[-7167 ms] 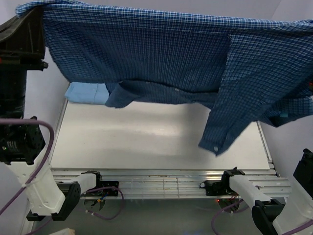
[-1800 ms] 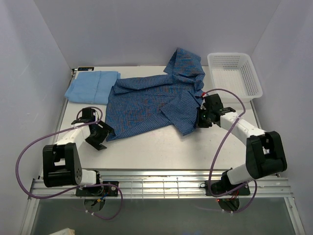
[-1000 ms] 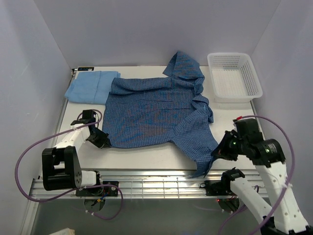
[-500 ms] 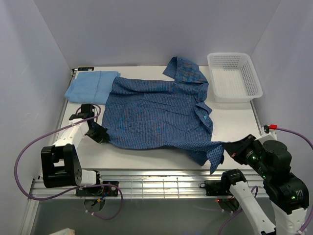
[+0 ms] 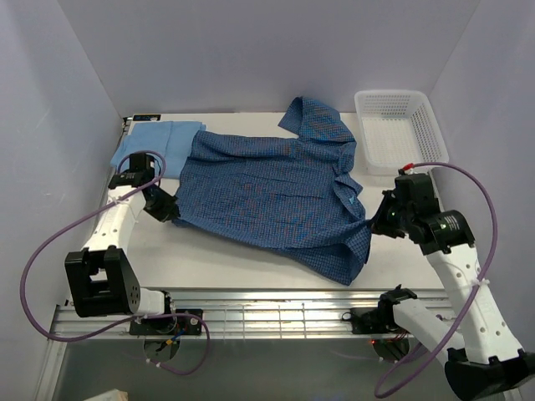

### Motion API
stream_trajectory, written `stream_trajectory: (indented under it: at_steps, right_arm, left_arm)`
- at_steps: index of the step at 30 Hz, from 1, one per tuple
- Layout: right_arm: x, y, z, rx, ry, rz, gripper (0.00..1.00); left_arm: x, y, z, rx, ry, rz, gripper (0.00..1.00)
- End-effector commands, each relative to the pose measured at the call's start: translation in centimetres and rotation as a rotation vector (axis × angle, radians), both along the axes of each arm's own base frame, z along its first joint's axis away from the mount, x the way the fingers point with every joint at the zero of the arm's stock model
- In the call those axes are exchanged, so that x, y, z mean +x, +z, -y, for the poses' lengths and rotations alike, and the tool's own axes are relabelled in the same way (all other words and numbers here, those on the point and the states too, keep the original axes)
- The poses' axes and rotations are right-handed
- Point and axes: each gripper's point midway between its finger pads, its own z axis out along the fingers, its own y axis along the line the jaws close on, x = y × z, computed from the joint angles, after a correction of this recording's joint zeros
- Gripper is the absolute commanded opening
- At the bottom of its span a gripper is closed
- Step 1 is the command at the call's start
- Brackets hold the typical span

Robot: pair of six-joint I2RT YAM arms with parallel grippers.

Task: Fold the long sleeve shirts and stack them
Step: Fold the shirt

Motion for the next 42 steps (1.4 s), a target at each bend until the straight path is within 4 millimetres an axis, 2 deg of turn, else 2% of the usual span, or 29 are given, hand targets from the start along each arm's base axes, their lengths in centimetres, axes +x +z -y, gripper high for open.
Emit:
stream_trajectory:
  at_steps: [1,2,4,5,8,9,11,12,13,17,19,20,22,23,25,26,27,28,29,31,32,33,34,36,38,39,40,41,42]
  right_arm:
    - [4.7,3.6,1.3,-0.111,-0.027,0.167,0.08]
    - [5.7,4.3,1.7,-0.133,-0.047,0.199,0.08]
    - [7.3,4.1,1.7,-0.176,-0.026,0.199,0.08]
    - [8.4,4.9,1.7,-0.176,-0.026,0.231,0.08]
    - [10.9,4.7,1.3,-0.203,0.007,0.251,0.08]
    - [12.2,5.5,1.0,-0.196,0.006,0.292,0.08]
    - [13.7,4.9,0.5,-0.208,0.049,0.278,0.08]
    - [14.8,5.6,0.4,-0.211,0.054,0.304,0.08]
    - [15.7,5.0,0.1,-0.219,0.069,0.295,0.08]
    - [19.3,5.5,-0.7,-0.24,0.108,0.378,0.08]
    - [21.4,5.6,-1.1,-0.25,0.113,0.399,0.08]
    - [22.0,5.6,-1.0,-0.253,0.104,0.394,0.08]
    - [23.4,5.3,-1.6,-0.244,0.11,0.378,0.08]
    - [23.7,5.1,-2.2,-0.228,0.137,0.375,0.08]
    - [24.6,3.9,-3.0,-0.211,0.164,0.345,0.08]
    - [25.1,4.3,-4.0,-0.183,0.207,0.365,0.08]
    - [25.4,4.0,-4.4,-0.178,0.234,0.363,0.08]
    - [26.0,3.0,-4.8,-0.173,0.253,0.343,0.08]
    - [26.4,3.5,-5.8,-0.156,0.317,0.361,0.08]
    - [27.3,2.2,-6.0,-0.167,0.322,0.33,0.21]
    - [27.8,1.9,-5.5,-0.185,0.289,0.317,0.34]
    - [28.2,1.1,-5.0,-0.21,0.263,0.276,0.59]
    - [28.2,0.8,-4.8,-0.217,0.255,0.253,0.69]
    - [27.3,-0.1,-5.2,-0.201,0.289,0.203,0.81]
    - [25.4,-0.5,-6.0,-0.194,0.322,0.184,0.87]
    - [23.5,-1.3,-5.9,-0.193,0.33,0.163,0.94]
    - [22.4,-1.6,-6.0,-0.188,0.334,0.157,0.98]
    - [20.9,-2.1,-6.9,-0.159,0.359,0.145,0.97]
    - [19.2,-1.0,-7.3,-0.115,0.358,0.168,0.9]
  left_arm:
    - [2.8,1.0,-1.3,0.049,0.018,0.049,0.0]
    - [3.5,1.1,-1.0,0.033,0.011,0.063,0.0]
    - [5.7,1.5,-0.5,-0.002,-0.007,0.104,0.01]
    - [6.6,1.7,-0.5,-0.006,-0.008,0.121,0.01]
    - [9.4,1.6,0.2,-0.045,-0.042,0.16,0.05]
    - [10.0,1.5,0.4,-0.056,-0.056,0.165,0.05]
    - [11.2,0.7,0.5,-0.066,-0.067,0.149,0.05]
    - [11.7,0.5,0.4,-0.06,-0.069,0.148,0.05]
    - [12.1,0.3,0.2,-0.052,-0.067,0.151,0.05]
    - [14.6,-0.3,-0.1,-0.053,-0.051,0.176,0.08]
    - [15.3,-0.4,-0.1,-0.049,-0.052,0.181,0.21]
    - [15.8,-0.4,-0.2,-0.045,-0.058,0.194,0.33]
    - [16.6,-0.9,-0.1,-0.048,-0.071,0.191,0.5]
    - [16.8,-1.0,-0.1,-0.046,-0.09,0.192,0.69]
    - [17.3,-1.2,0.0,-0.054,-0.099,0.192,0.8]
    - [17.4,-1.2,0.0,-0.053,-0.101,0.193,0.85]
    - [17.5,-1.1,-0.1,-0.05,-0.1,0.196,0.95]
    - [17.5,-1.0,-0.1,-0.049,-0.101,0.199,0.98]
    - [17.5,-0.7,0.1,-0.055,-0.11,0.206,0.98]
    - [17.2,-0.1,0.2,-0.057,-0.115,0.219,0.98]
    - [17.2,0.0,0.2,-0.056,-0.117,0.226,0.98]
    - [16.9,0.2,0.3,-0.058,-0.12,0.231,0.98]
    - [16.4,-0.1,0.4,-0.063,-0.123,0.222,0.98]
    - [15.8,0.6,0.8,-0.07,-0.134,0.238,0.98]
    - [14.8,0.7,1.5,-0.081,-0.145,0.243,0.98]
    - [14.5,0.5,1.9,-0.088,-0.151,0.243,0.98]
    - [14.1,0.4,2.2,-0.093,-0.158,0.242,0.98]
    - [13.6,0.0,2.9,-0.097,-0.174,0.242,0.98]
    - [13.4,-0.3,3.2,-0.099,-0.182,0.238,0.98]
